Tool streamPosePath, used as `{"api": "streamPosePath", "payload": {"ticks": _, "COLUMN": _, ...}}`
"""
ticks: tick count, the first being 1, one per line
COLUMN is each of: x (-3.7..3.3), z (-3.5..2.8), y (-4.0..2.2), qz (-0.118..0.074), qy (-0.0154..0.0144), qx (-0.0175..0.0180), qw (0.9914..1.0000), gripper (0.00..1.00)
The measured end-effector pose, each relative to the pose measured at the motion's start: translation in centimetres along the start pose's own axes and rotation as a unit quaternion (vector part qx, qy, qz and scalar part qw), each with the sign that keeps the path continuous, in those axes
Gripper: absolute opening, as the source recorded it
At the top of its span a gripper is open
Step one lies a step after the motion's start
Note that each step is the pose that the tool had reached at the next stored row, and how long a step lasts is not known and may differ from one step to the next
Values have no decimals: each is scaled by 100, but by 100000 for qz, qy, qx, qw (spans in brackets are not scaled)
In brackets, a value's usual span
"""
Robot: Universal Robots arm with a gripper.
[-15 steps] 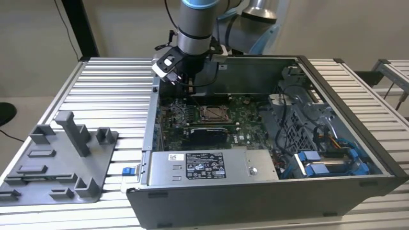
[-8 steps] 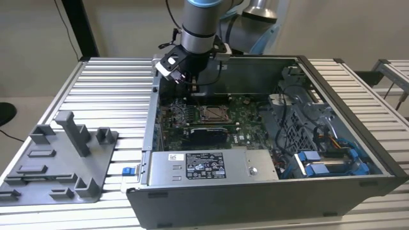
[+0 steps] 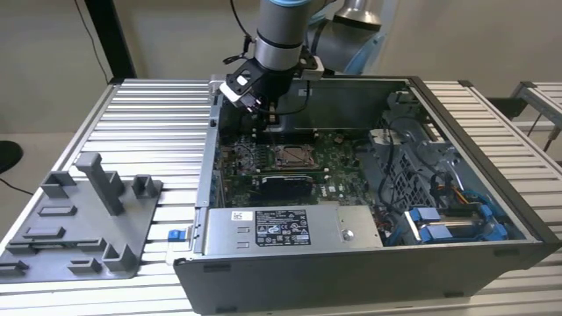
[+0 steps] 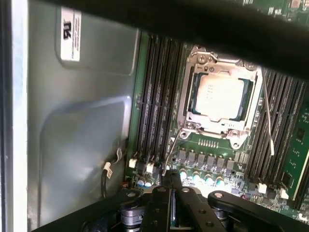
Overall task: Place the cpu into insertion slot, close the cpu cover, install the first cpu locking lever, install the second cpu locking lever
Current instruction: 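Install the first cpu locking lever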
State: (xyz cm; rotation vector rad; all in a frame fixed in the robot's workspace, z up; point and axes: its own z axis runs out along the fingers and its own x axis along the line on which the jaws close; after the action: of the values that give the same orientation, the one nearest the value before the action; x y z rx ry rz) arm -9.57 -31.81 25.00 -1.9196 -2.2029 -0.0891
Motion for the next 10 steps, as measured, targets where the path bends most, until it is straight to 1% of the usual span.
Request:
{"api": "streamPosePath", "payload": {"ticks": 3, "x": -6, "z": -18, "y": 62, "qz": -21, "qy": 103, "qx": 17, "qw": 100000, "gripper": 0}}
{"api": "streamPosePath", "payload": {"ticks": 6, "x": -16, "z": -32, "y": 143, "qz": -38, "qy": 116, "qx": 52, "qw": 100000, "gripper": 0}}
{"api": "streamPosePath", "payload": {"ticks": 10, "x": -26, "z": -43, "y": 227, "qz": -61, "qy": 121, "qx": 102, "qw": 100000, "gripper": 0}}
